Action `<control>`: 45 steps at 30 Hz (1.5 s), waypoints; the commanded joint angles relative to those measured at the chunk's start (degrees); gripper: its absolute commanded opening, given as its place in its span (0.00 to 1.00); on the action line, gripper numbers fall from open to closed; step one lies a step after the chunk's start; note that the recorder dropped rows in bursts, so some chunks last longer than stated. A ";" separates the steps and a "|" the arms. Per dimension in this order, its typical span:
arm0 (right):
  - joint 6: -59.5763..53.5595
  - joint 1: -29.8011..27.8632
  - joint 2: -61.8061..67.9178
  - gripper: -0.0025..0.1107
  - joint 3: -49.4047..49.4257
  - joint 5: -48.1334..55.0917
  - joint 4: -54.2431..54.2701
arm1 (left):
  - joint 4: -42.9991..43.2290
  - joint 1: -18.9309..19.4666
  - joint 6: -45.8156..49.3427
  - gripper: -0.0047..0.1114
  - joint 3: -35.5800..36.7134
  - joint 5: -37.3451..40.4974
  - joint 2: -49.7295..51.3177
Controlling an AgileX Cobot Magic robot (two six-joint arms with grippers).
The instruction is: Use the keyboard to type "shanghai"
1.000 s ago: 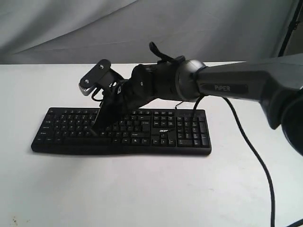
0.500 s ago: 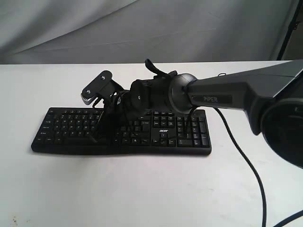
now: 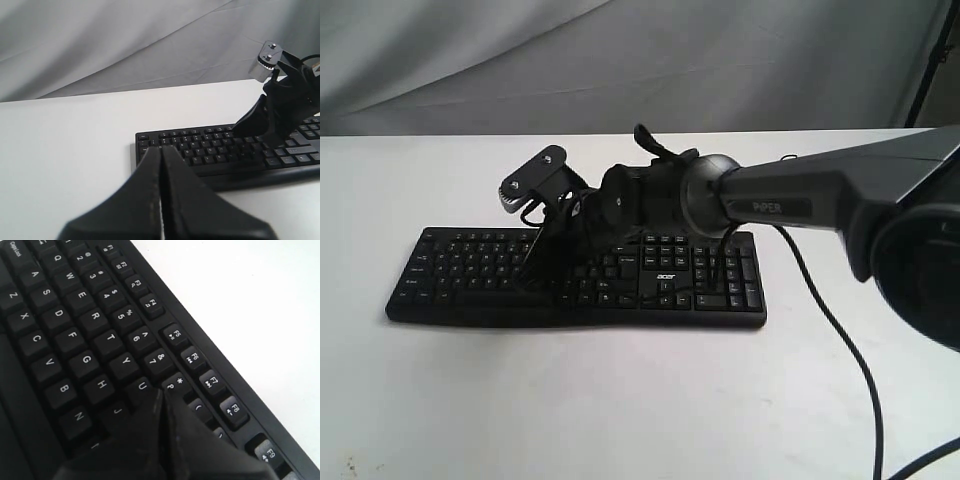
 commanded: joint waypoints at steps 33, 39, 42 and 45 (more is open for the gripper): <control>-2.85 0.06 -0.13 0.02 0.43 -0.57 -0.68 | 0.04 -0.20 -0.16 0.04 0.25 -0.27 -0.20; -3.12 1.63 -19.76 0.02 14.44 -4.64 -7.11 | 0.04 -0.20 -0.16 0.04 0.25 -0.27 -0.20; 3.68 1.63 -34.22 0.02 28.05 -8.36 -6.22 | 0.04 -0.20 -0.16 0.04 0.25 -0.27 -0.20; 8.30 1.71 -44.88 0.02 41.58 -12.05 -5.56 | 0.04 -0.20 -0.16 0.04 0.25 -0.27 -0.20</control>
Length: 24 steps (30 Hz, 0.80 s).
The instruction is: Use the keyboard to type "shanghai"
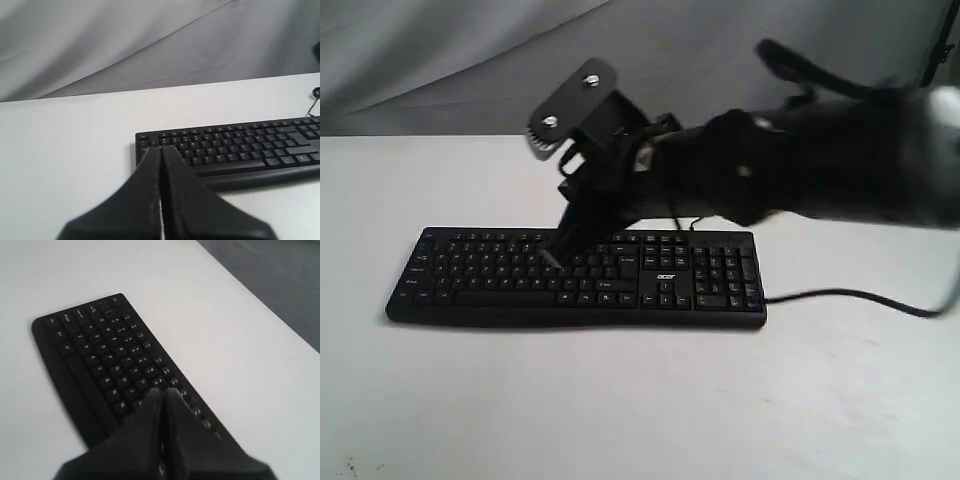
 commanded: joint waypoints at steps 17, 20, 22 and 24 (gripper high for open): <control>10.73 0.10 -38.51 0.02 40.24 -13.38 3.33 | 0.04 -0.20 -0.16 0.04 0.25 -0.27 -0.20; 10.73 0.10 -38.60 0.02 40.24 -13.38 3.33 | 0.04 -0.20 -0.16 0.04 0.25 -0.27 -0.20; 10.73 0.24 -38.79 0.02 40.24 -13.38 3.33 | 0.04 -0.20 -0.16 0.04 0.25 -0.27 -0.20; 10.73 0.24 -39.56 0.02 40.24 -13.38 3.33 | 0.04 -0.20 -0.16 0.04 0.25 -0.27 -0.20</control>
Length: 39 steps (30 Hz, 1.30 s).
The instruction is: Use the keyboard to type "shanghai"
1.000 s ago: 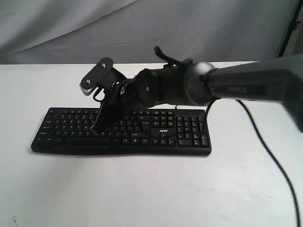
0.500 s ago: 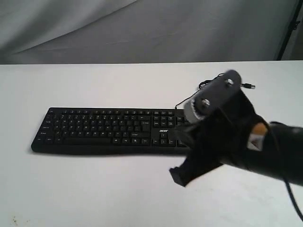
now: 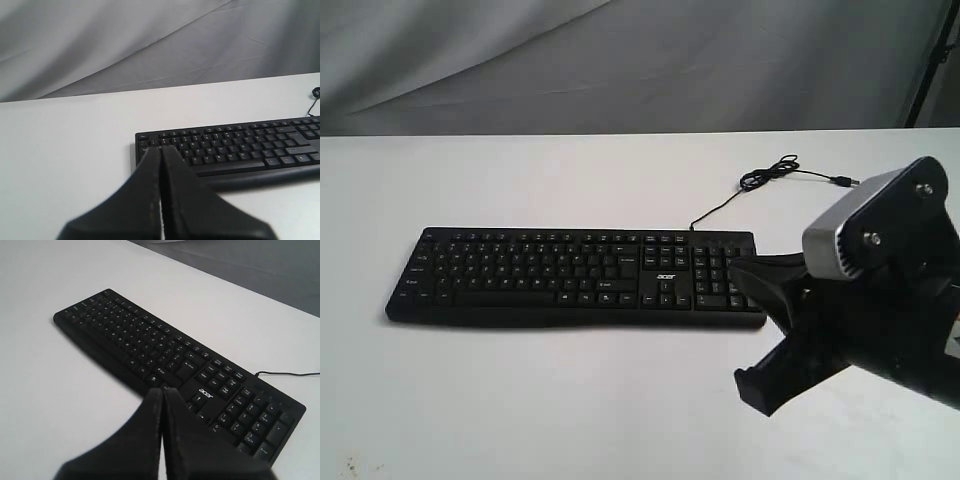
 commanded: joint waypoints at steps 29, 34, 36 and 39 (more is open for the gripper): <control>-1.00 -23.77 -48.07 0.02 17.60 8.21 -1.73 | 0.04 -0.20 -0.16 0.04 0.25 -0.27 -0.20; 0.06 -24.58 -50.83 0.02 20.79 6.81 -4.36 | 0.04 -0.20 -0.16 0.04 0.25 -0.27 -0.20; 5.82 -26.07 -54.32 0.02 21.50 8.74 -11.16 | 0.04 -0.20 -0.16 0.04 0.25 -0.27 -0.20; 15.71 -29.03 -59.05 0.02 23.17 10.46 -18.81 | 0.04 -0.20 -0.16 0.04 0.25 -0.27 -0.20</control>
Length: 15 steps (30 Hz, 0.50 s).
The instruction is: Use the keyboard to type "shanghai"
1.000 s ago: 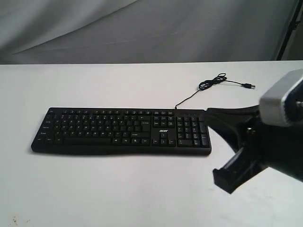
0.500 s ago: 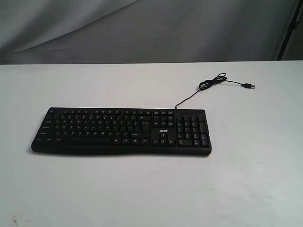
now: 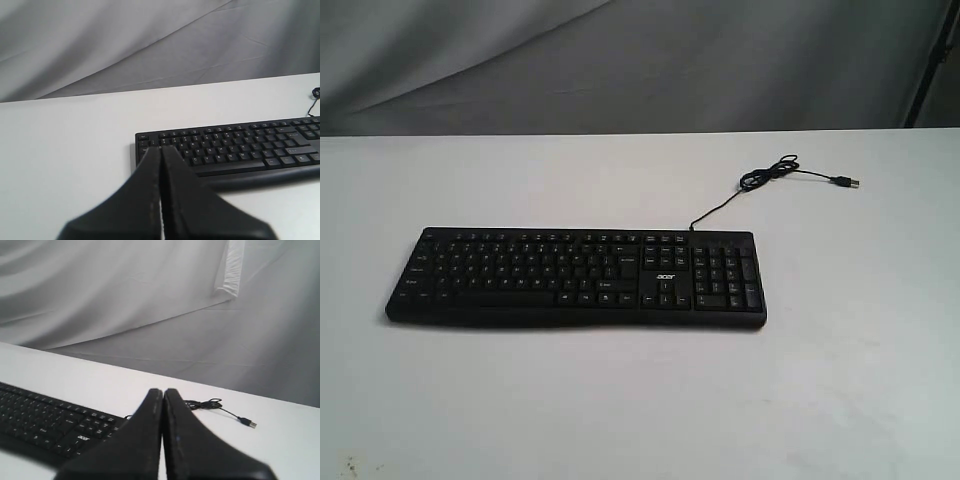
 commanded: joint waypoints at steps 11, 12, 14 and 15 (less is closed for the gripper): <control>11.04 -6.13 -6.93 0.02 3.46 8.15 -15.57 | 0.04 -0.20 -0.16 0.04 0.25 -0.27 -0.20; 11.04 -6.13 -6.93 0.02 3.46 8.83 -16.02 | 0.04 -0.20 -0.16 0.04 0.25 -0.27 -0.20; 11.04 -6.13 -6.93 0.02 3.46 11.48 -16.17 | 0.04 -0.20 -0.16 0.04 0.25 -0.27 -0.20; 11.04 -6.13 -6.93 0.02 3.46 13.06 -16.17 | 0.04 -0.20 -0.16 0.04 0.25 -0.27 -0.20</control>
